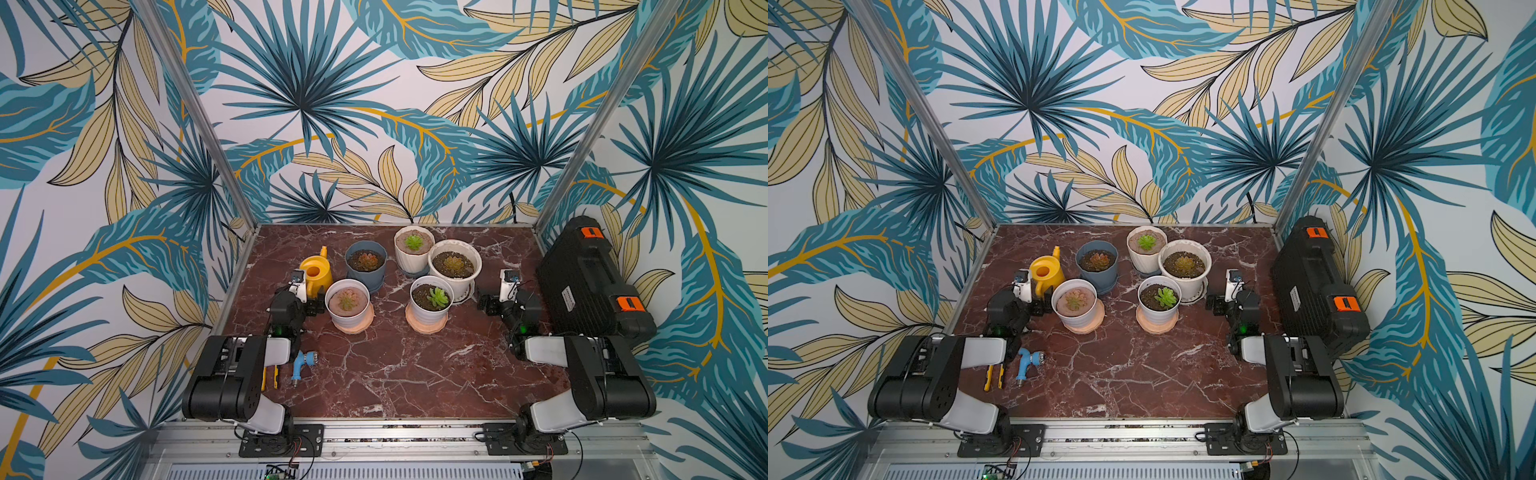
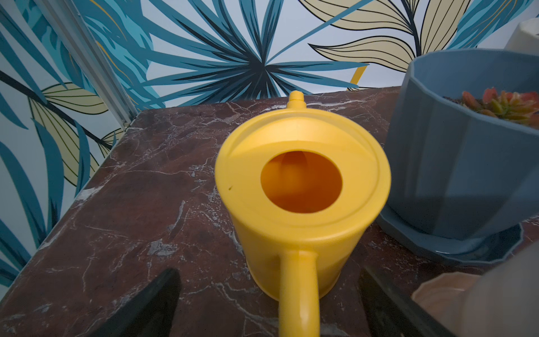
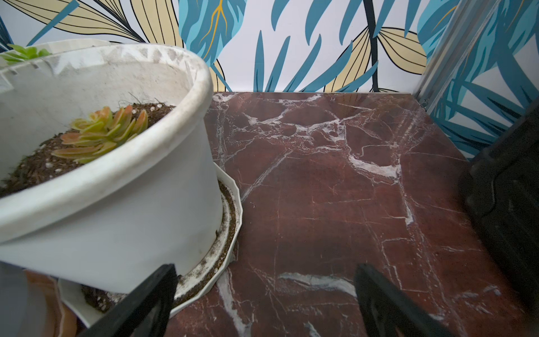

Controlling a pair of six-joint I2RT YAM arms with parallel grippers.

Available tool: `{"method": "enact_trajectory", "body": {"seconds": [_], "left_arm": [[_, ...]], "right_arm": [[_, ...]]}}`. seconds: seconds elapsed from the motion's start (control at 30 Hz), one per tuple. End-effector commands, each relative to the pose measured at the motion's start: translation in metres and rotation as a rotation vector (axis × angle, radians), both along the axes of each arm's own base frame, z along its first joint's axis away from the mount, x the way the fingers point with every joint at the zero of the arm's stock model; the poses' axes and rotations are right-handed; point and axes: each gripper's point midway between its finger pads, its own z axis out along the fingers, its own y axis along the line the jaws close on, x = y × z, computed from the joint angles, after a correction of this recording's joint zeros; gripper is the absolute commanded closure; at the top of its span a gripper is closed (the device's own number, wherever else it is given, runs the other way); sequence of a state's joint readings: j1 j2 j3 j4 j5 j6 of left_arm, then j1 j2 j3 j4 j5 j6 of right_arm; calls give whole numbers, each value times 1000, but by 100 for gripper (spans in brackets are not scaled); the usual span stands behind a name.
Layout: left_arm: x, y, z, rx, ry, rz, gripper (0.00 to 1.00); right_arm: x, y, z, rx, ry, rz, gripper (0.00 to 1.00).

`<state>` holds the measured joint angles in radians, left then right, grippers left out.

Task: Water the succulent around the soil edge
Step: Reset both arms

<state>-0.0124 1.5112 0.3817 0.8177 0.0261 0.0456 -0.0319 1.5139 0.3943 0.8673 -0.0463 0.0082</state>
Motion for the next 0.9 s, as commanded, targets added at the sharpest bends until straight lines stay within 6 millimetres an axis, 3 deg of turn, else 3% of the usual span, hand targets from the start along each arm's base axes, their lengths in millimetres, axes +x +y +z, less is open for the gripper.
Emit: {"method": "enact_trajectory", "body": {"seconds": [0.0, 0.87], "left_arm": [[7, -2, 8, 9, -18, -10, 0], [7, -2, 8, 9, -18, -11, 0]], "right_arm": [[1, 3, 5, 11, -16, 9, 0], [2, 3, 3, -8, -6, -10, 0]]}}
